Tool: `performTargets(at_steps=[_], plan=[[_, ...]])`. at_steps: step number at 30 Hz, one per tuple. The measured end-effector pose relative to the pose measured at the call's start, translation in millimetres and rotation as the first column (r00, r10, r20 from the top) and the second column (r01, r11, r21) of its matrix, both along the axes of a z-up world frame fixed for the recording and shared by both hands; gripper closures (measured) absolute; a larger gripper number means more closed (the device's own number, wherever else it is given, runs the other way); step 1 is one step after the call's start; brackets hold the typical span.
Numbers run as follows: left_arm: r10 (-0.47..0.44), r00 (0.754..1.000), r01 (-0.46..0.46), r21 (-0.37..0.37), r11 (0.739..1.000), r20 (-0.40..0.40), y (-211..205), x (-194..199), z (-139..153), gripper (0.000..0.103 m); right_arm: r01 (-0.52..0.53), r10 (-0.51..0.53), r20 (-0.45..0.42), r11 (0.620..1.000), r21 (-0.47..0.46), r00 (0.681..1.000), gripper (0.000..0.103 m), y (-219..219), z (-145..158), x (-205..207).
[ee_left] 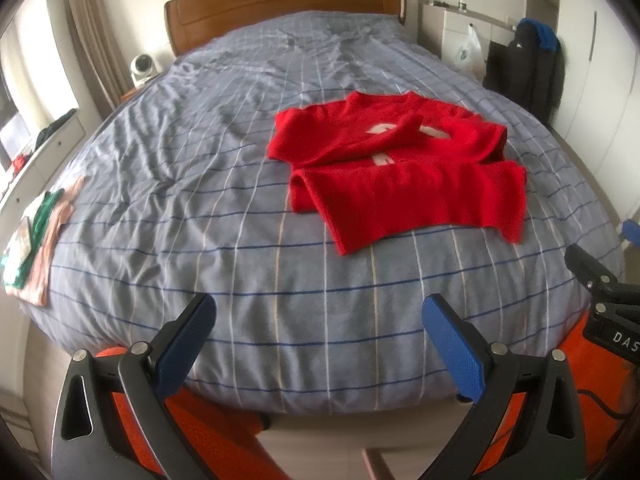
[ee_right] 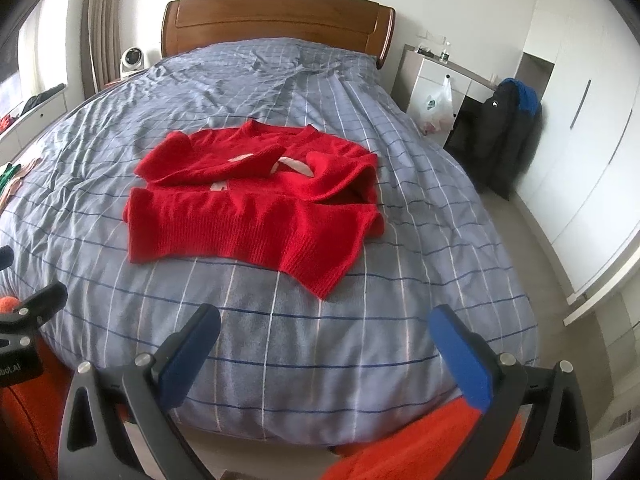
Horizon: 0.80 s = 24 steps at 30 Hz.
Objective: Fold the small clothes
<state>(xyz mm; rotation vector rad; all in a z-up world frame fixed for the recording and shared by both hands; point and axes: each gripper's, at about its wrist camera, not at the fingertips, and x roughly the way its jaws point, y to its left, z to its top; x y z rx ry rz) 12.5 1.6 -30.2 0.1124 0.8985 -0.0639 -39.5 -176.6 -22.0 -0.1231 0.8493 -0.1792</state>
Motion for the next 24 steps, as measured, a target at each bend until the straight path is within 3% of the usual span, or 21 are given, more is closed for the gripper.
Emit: performTargets(at_steps=[24], plan=[[0.006,1.0,-0.006,0.003,1.0,-0.014,5.8,2.9,-5.2,0.0,0.019,-0.018,-0.028,1.0,0.022,0.999,0.0,-4.8,-8.7,3.7]])
